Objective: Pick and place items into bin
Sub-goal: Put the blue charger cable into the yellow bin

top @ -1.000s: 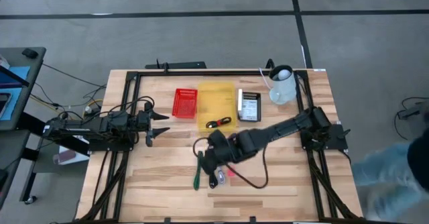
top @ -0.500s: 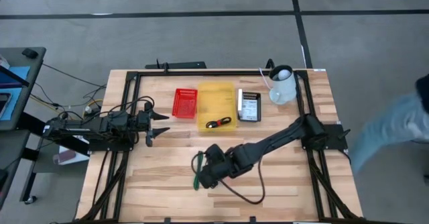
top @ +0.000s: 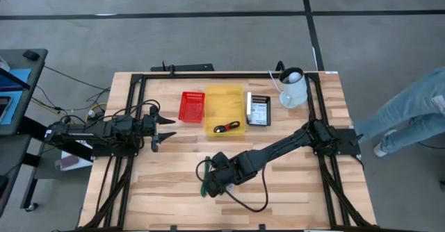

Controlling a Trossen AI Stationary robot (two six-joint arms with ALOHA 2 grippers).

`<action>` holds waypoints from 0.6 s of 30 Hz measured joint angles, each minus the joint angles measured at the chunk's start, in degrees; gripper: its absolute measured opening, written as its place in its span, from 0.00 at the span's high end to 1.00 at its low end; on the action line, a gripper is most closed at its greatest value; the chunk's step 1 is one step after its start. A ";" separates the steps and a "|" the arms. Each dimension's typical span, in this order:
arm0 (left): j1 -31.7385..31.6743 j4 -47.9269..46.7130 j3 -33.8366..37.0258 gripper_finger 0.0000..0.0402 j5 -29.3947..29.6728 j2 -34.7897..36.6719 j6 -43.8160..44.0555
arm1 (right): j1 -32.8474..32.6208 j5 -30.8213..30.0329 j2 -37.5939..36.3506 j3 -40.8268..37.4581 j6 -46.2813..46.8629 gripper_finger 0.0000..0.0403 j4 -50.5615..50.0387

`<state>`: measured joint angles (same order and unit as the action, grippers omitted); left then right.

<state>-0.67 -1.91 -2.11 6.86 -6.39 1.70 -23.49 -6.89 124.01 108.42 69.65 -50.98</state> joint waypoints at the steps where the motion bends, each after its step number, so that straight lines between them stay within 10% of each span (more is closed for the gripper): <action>1: -0.02 0.00 0.00 0.45 -0.01 0.02 0.00 | 0.00 0.75 0.00 0.00 -0.02 0.79 -0.11; 18: -0.02 0.00 0.00 0.45 0.01 0.02 0.01 | -0.02 1.03 0.00 0.00 0.71 0.58 -2.67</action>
<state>-0.69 -1.91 -2.11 6.87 -6.37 1.72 -23.51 -5.87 124.01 108.42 70.36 -53.65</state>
